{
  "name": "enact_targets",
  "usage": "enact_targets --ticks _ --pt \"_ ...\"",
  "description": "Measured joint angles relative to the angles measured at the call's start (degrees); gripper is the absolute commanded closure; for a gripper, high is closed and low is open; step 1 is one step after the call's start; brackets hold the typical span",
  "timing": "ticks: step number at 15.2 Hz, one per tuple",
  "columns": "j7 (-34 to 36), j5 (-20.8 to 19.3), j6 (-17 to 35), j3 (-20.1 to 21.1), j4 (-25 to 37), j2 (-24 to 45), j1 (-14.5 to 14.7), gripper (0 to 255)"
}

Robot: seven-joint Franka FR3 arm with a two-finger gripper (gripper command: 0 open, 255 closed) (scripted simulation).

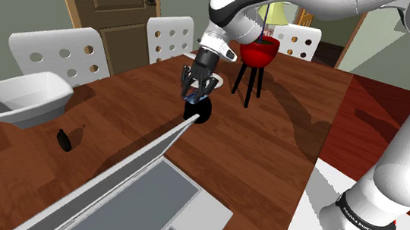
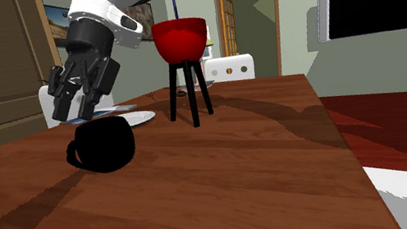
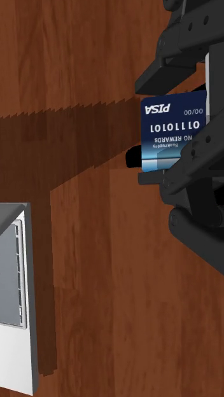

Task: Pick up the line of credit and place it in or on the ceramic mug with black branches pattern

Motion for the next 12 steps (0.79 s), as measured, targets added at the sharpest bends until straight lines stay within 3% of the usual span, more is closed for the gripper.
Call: enact_targets --ticks 8,9,12 --pt "-0.56 0.16 1.08 0.05 -0.81 0.38 0.09 255" --pt "-0.56 0.16 1.08 0.05 -0.81 0.38 0.09 0" --pt "-0.56 0.16 1.08 0.05 -0.81 0.38 0.09 0"
